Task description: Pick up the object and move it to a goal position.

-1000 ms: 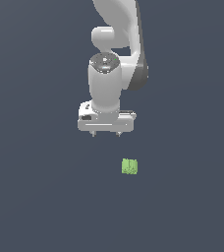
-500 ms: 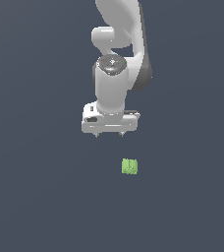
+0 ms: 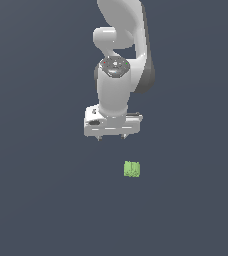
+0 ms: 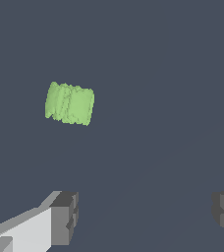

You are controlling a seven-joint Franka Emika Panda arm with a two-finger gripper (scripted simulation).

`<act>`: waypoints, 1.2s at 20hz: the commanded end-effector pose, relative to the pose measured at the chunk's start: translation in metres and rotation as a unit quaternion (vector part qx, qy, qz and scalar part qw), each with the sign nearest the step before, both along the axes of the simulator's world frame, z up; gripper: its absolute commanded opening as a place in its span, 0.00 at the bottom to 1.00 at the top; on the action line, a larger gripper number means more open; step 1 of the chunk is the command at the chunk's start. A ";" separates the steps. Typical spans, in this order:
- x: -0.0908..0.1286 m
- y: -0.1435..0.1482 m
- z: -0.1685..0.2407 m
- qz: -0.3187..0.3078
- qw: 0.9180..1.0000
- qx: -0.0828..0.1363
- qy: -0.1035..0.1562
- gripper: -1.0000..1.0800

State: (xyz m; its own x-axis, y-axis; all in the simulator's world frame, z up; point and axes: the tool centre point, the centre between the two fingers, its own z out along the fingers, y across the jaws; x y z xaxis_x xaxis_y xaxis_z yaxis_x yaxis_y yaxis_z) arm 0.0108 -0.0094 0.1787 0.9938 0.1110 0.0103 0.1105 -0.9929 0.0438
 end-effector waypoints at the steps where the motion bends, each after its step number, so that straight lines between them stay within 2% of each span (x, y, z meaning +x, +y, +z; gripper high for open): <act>1: 0.002 0.002 -0.002 0.013 1.000 -0.001 0.001 0.96; 8: 0.010 0.010 -0.009 0.077 0.997 -0.003 0.005 0.96; 13: 0.018 0.018 -0.017 0.144 0.989 -0.004 0.009 0.96; 18: 0.027 0.028 -0.027 0.221 0.975 -0.004 0.014 0.96; 24: 0.037 0.041 -0.038 0.310 0.951 -0.003 0.018 0.96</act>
